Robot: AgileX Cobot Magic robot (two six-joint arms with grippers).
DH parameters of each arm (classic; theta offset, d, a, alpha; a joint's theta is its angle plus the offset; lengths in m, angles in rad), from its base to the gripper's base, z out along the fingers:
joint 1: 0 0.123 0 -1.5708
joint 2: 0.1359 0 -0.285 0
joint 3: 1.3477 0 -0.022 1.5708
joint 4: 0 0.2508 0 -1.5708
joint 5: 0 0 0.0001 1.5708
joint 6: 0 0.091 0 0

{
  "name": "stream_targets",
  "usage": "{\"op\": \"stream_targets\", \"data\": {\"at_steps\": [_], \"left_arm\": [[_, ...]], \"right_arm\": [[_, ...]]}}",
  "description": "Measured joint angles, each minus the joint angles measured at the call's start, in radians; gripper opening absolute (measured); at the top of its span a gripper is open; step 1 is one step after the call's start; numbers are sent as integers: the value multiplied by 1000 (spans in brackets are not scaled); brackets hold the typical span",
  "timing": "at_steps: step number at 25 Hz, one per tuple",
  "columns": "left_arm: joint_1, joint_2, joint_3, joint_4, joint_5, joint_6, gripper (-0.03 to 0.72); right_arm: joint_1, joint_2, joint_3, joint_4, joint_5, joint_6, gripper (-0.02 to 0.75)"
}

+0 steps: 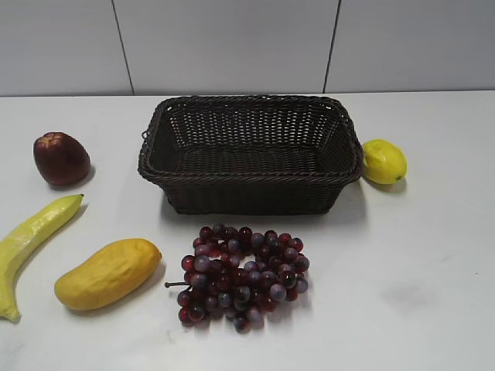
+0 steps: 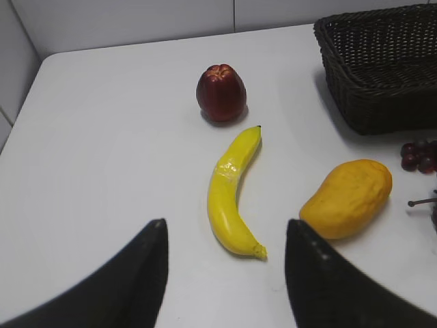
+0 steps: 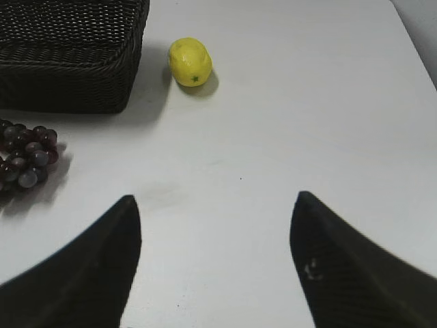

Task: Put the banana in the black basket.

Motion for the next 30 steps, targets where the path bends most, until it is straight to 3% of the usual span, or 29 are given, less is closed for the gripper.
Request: {"op": "stream_targets", "data": {"at_steps": [20, 30], "left_arm": [[0, 6, 0, 0, -1, 0, 529], [0, 207, -34, -2, -13, 0, 529]], "right_arm": [[0, 0, 0, 0, 0, 0, 520], [0, 0, 0, 0, 0, 0, 522]]}}
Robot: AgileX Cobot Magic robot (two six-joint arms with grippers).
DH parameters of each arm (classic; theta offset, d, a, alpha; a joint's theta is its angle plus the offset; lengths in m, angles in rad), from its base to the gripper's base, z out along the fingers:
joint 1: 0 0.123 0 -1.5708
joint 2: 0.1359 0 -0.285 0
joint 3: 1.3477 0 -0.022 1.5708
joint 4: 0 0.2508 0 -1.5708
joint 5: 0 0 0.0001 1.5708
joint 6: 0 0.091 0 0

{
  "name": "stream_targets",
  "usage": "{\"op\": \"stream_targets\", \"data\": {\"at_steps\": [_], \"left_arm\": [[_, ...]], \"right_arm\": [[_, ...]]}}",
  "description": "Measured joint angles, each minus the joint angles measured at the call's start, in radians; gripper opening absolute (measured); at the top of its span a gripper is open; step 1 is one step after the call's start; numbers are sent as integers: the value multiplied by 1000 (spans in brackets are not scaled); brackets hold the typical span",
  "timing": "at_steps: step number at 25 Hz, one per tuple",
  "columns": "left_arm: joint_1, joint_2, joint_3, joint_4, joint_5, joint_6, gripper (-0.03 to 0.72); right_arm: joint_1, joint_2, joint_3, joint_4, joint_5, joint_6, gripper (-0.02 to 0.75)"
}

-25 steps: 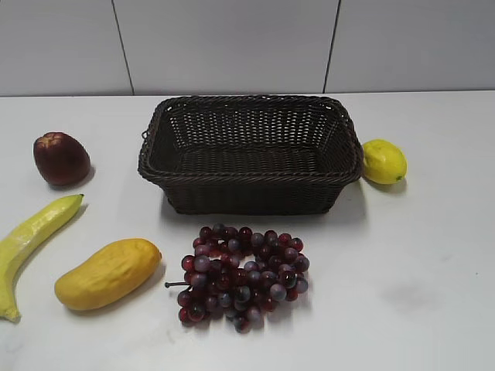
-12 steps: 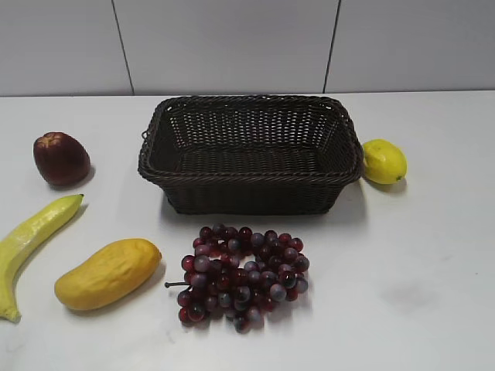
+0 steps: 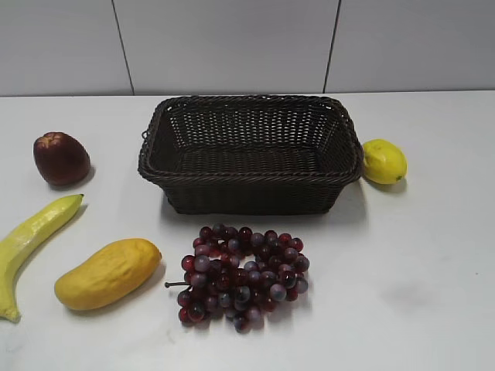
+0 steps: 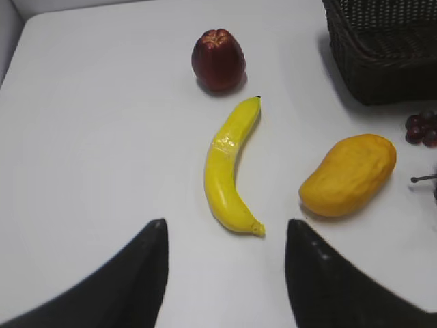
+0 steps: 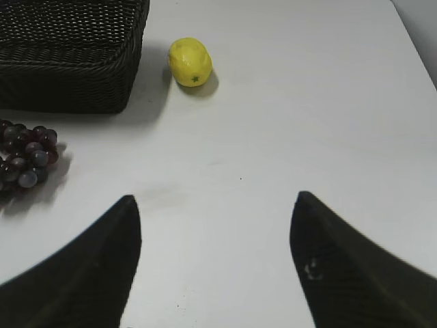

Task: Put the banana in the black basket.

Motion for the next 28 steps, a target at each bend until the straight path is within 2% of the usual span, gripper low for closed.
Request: {"op": "stream_targets", "data": {"at_steps": [10, 16, 19, 22, 28], "left_arm": [[0, 360, -35, -5, -50, 0, 529], [0, 579, -35, -82, -104, 37, 530], [0, 680, -35, -122, -145, 90, 555], [0, 767, -35, -144, -212, 123, 620], [0, 917, -35, -114, -371, 171, 656]], "right_arm": [[0, 0, 0, 0, 0, 0, 520], [0, 0, 0, 0, 0, 0, 520], [0, 0, 0, 0, 0, 0, 520], [0, 0, 0, 0, 0, 0, 520], [0, 0, 0, 0, 0, 0, 520]]}}
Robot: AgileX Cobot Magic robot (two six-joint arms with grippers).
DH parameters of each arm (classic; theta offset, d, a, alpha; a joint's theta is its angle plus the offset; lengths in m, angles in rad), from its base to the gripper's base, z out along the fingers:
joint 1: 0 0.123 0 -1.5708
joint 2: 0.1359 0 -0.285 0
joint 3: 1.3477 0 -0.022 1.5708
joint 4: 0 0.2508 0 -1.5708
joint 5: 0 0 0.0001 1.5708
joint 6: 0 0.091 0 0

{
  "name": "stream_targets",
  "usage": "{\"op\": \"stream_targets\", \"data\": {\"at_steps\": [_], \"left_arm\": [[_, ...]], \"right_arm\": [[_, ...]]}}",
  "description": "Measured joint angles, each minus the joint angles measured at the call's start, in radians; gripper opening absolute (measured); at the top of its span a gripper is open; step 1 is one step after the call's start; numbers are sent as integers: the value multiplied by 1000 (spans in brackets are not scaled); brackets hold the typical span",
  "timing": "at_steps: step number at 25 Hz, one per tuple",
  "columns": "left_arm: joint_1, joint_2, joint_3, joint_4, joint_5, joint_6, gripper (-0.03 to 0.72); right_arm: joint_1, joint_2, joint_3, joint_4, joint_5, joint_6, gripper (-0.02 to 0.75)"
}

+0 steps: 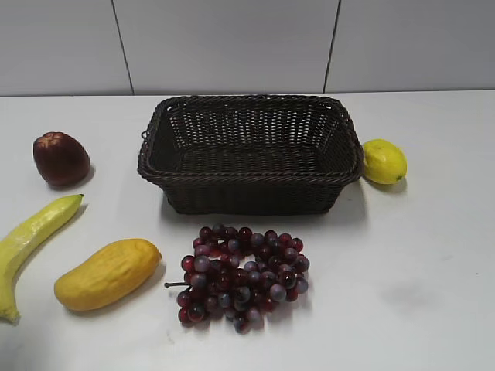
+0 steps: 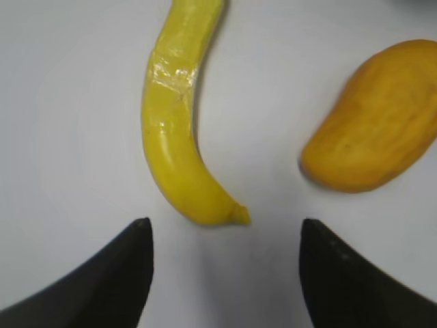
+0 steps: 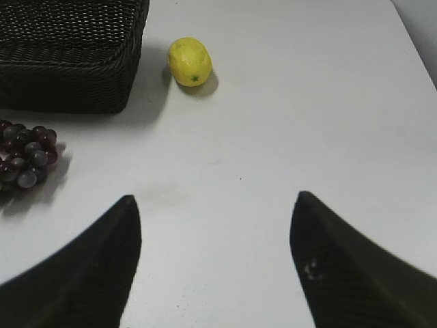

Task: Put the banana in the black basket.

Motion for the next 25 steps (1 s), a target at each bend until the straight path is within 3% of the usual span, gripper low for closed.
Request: {"op": "stream_targets", "data": {"at_steps": [15, 25], "left_arm": [[0, 354, -4, 91, -231, 20, 655], [0, 558, -161, 96, -221, 20, 640]], "right_arm": [[0, 0, 0, 0, 0, 0, 520], [0, 0, 0, 0, 0, 0, 520]]}}
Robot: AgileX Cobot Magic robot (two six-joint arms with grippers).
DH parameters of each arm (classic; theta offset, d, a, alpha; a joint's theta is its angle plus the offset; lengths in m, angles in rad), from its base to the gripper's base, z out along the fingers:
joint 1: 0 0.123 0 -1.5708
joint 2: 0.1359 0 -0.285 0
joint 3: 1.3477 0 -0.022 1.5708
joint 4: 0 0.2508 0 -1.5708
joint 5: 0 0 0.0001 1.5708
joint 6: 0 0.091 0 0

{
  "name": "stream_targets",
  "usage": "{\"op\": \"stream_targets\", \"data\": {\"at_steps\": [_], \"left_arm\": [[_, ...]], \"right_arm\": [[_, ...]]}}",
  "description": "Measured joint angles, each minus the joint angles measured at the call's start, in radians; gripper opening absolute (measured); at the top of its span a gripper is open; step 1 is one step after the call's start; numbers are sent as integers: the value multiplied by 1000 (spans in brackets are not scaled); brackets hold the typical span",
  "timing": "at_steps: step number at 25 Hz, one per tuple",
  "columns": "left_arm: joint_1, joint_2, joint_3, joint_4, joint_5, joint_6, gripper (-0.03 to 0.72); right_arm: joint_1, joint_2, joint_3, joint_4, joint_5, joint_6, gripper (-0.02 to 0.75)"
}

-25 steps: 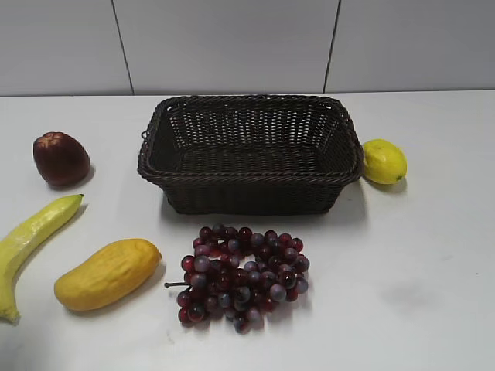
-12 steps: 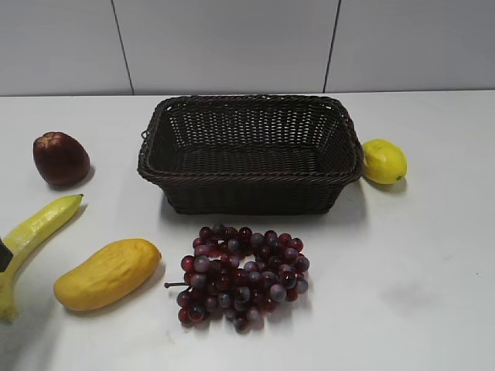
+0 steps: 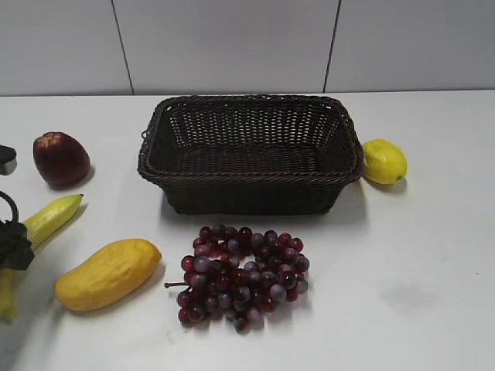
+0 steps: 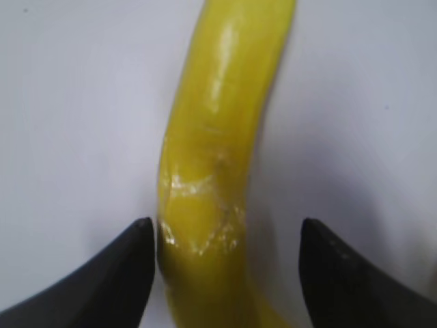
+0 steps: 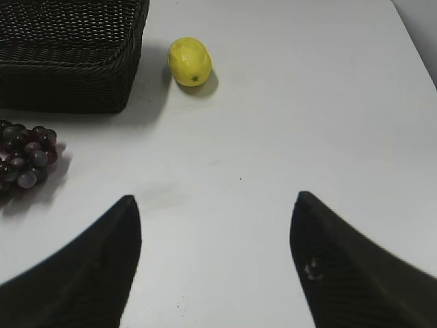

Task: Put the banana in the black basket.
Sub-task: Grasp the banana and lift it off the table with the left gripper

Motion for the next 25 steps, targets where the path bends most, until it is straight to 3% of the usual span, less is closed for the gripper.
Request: {"op": "stream_targets", "data": {"at_steps": [7, 9, 12, 16, 19, 25], "left_arm": [[0, 100, -96, 2, 41, 0, 596], [0, 106, -101, 3, 41, 0, 546], [0, 106, -101, 5, 53, 0, 397], [0, 106, -114, 22, 96, 0, 402], [0, 106, -173, 41, 241, 0, 402], [-3, 70, -438, 57, 523, 0, 402]], "right_arm": [[0, 0, 0, 0, 0, 0, 519], [0, 0, 0, 0, 0, 0, 519], [0, 0, 0, 0, 0, 0, 519], [0, 0, 0, 0, 0, 0, 519], [0, 0, 0, 0, 0, 0, 519], [0, 0, 0, 0, 0, 0, 519]]}}
